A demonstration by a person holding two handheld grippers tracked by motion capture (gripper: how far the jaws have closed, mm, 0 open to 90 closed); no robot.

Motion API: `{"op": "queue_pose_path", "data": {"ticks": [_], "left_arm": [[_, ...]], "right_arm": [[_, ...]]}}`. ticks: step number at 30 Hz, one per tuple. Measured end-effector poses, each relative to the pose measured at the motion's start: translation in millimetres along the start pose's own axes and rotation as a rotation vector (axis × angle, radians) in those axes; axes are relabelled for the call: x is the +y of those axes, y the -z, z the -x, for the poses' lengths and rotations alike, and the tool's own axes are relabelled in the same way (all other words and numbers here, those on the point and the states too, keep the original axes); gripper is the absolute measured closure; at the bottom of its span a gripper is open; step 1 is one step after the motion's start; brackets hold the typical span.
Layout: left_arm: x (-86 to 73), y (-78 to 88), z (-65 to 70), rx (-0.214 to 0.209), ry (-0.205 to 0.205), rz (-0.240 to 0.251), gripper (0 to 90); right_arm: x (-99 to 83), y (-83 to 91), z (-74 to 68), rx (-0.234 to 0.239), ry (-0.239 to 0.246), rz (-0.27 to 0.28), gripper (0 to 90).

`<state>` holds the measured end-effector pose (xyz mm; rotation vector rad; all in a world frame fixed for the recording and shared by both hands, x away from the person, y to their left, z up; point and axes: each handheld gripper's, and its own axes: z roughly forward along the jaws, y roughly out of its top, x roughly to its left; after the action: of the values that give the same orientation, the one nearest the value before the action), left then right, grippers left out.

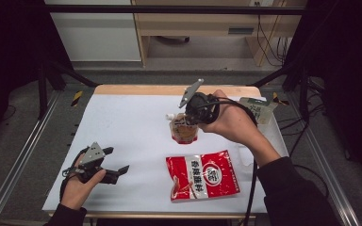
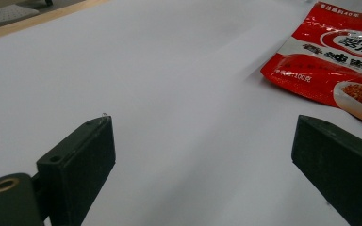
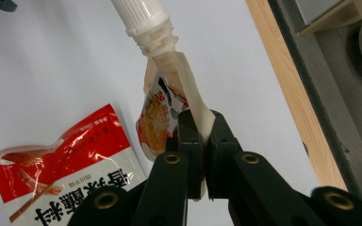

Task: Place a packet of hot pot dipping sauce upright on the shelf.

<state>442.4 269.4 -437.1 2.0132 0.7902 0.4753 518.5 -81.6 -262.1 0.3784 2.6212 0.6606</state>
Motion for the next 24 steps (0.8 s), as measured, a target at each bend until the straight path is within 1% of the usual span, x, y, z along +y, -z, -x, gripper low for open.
{"op": "queue_pose_path", "data": {"ticks": [5, 13, 14, 18, 24], "left_arm": [[-0.7, -0.8, 0.2, 0.0, -0.005, -0.01, 6.8], [-1.1, -1.5, 0.2, -0.008, -0.005, -0.014, 6.3], [-1.2, -1.5, 0.1, -0.007, -0.004, -0.014, 6.3], [-1.3, -1.0, -0.1, -0.005, -0.003, -0.013, 6.3], [-1.6, -1.0, -0.3, -0.009, -0.002, -0.015, 6.3]], "right_arm": [[-9.9, 5.3, 7.6, 0.001, -0.017, -0.009, 87.1], [-26.6, 14.3, 21.0, -0.027, -0.029, -0.018, 87.2], [-28.7, 15.0, 22.3, -0.03, -0.039, -0.017, 87.2], [-36.6, 15.9, 28.0, -0.043, -0.058, -0.019, 87.2], [-46.7, 15.5, 34.4, -0.049, -0.082, -0.021, 87.2]]}}
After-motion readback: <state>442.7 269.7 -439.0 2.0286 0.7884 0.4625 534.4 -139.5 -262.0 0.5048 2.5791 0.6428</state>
